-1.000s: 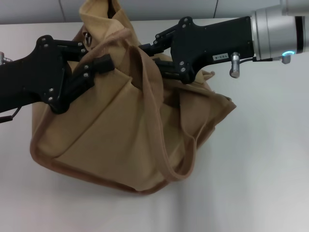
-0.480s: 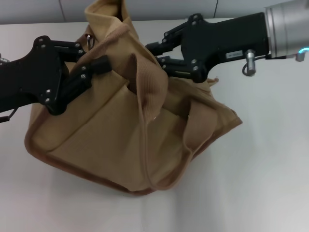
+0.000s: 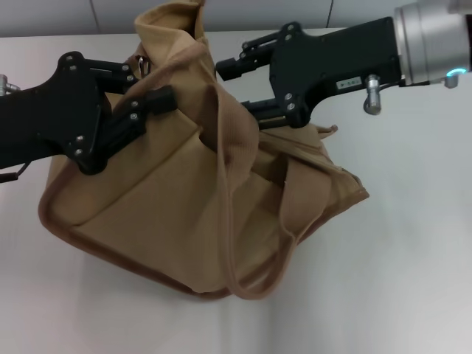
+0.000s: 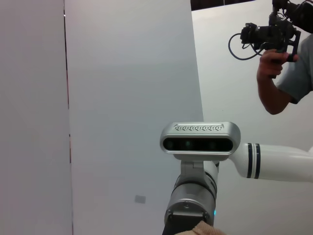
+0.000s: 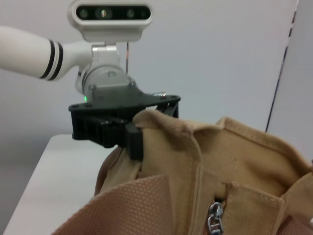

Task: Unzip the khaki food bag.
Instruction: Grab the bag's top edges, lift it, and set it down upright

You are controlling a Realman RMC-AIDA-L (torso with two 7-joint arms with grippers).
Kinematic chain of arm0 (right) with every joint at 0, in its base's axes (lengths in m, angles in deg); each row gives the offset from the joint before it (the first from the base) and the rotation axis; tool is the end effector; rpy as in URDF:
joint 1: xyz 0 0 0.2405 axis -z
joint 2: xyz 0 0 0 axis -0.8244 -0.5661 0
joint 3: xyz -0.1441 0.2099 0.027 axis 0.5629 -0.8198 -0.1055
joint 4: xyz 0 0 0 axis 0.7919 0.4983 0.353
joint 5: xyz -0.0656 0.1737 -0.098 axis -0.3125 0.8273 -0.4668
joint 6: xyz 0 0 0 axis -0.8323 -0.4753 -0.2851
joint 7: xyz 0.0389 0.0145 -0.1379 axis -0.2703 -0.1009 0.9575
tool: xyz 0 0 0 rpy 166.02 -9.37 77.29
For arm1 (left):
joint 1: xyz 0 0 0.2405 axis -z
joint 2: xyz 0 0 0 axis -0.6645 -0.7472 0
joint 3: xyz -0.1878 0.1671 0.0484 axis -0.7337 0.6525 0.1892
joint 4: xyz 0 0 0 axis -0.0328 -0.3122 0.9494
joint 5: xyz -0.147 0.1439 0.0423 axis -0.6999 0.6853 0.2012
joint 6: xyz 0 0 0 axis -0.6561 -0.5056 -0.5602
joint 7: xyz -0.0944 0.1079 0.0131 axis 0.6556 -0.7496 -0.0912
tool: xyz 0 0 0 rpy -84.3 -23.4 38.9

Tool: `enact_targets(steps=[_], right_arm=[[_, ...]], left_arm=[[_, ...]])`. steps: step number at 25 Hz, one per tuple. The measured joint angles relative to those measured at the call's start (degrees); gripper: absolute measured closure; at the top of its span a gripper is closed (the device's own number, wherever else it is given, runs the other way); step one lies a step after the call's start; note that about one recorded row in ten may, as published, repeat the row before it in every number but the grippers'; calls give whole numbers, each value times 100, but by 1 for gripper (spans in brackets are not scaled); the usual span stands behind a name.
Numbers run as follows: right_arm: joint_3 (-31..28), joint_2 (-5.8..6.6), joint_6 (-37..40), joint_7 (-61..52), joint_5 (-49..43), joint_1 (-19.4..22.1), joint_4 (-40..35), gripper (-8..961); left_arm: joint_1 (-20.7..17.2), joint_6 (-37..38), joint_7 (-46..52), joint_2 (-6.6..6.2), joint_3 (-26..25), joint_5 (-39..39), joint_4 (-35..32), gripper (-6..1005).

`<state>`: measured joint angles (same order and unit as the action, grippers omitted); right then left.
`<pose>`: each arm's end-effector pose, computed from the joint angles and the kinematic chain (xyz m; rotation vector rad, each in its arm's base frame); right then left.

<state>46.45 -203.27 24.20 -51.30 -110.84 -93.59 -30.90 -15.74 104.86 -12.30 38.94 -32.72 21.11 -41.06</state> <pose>0.0990 0.3605 0.0071 -2.9672 -0.0879 0.5404 -0.2134 0.2925 0.0573 -2.6407 0.0301 -1.2867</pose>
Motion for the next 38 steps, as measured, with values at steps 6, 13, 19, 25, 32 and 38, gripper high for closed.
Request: enact_targets(steps=[6, 13, 19, 25, 32, 38], right_arm=[[306, -13, -228, -34, 4, -31, 21, 386], [781, -21, -597, -57, -13, -59, 3, 515], [920, -21, -792, -57, -23, -90, -21, 664], [912, -28, -817, -68, -24, 73, -247, 818], [876, -29, -442, -80, -190, 546, -720, 947], [502, -30, 42, -135, -418, 896, -934, 947]], left_arm=[[20, 4, 0, -3, 10, 5, -1, 905], [42, 6, 0, -26, 82, 6, -1, 905], [34, 6, 0, -53, 83, 6, -1, 905], [-18, 12, 0, -65, 30, -27, 17, 905], [-35, -15, 8, -30, -230, -32, 69, 905], [-42, -58, 68, 0, -486, -42, 123, 905]])
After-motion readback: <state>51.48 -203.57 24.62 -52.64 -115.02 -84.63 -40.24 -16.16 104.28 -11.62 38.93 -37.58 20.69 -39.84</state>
